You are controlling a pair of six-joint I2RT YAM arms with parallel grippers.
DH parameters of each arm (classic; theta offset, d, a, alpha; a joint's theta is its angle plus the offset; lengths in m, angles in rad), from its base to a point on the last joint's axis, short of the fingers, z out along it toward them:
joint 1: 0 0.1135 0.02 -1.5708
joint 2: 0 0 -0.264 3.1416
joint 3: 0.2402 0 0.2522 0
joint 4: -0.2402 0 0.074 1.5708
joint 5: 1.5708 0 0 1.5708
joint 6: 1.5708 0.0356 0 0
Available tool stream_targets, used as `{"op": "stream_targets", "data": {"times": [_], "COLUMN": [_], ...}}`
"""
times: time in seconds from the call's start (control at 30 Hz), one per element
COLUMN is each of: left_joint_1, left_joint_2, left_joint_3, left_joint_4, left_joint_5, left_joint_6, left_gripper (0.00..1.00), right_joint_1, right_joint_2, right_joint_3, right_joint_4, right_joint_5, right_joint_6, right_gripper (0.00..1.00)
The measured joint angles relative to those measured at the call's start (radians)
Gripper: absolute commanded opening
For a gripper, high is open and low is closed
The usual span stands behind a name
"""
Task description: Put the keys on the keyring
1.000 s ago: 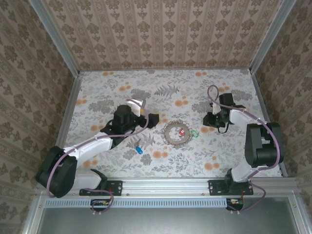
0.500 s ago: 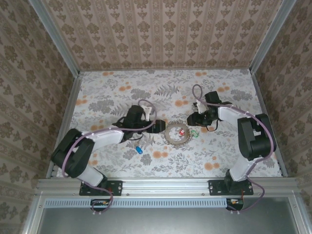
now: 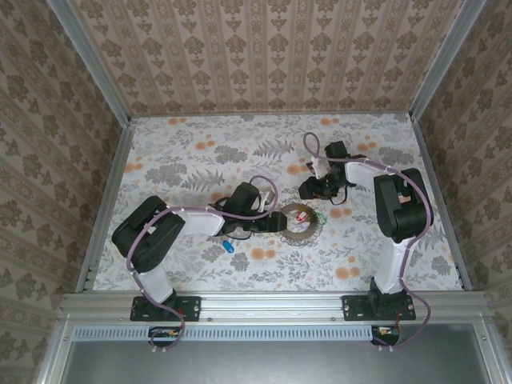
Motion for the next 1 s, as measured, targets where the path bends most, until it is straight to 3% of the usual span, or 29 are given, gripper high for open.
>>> {"op": "stream_targets", "data": {"times": [0.37, 0.77, 1.0], "left_joint_1": [0.017, 0.048, 0.053], "left_joint_2": [0.009, 0.024, 0.026], "left_joint_3": [0.011, 0.034, 0.036], "left_joint_4": [-0.024, -0.050, -0.050], "left_joint_5": [-0.022, -0.029, -0.038], "left_joint_6": [-0.008, -0.009, -0.010], "left_gripper": [0.58, 0.57, 0.58], "right_joint_1": [-0.002, -0.007, -0.014], "right_joint_2": [-0.039, -0.069, -0.074], "right_joint_3": [-0.080, -0.165, -0.195], "right_joint_4": [-0.018, 0.014, 0.051], "right_joint_5": [-0.020, -0.098, -0.143], "right_joint_6": [-0.002, 0.041, 0.066], "right_gripper": [0.35, 0.22, 0.09]}}
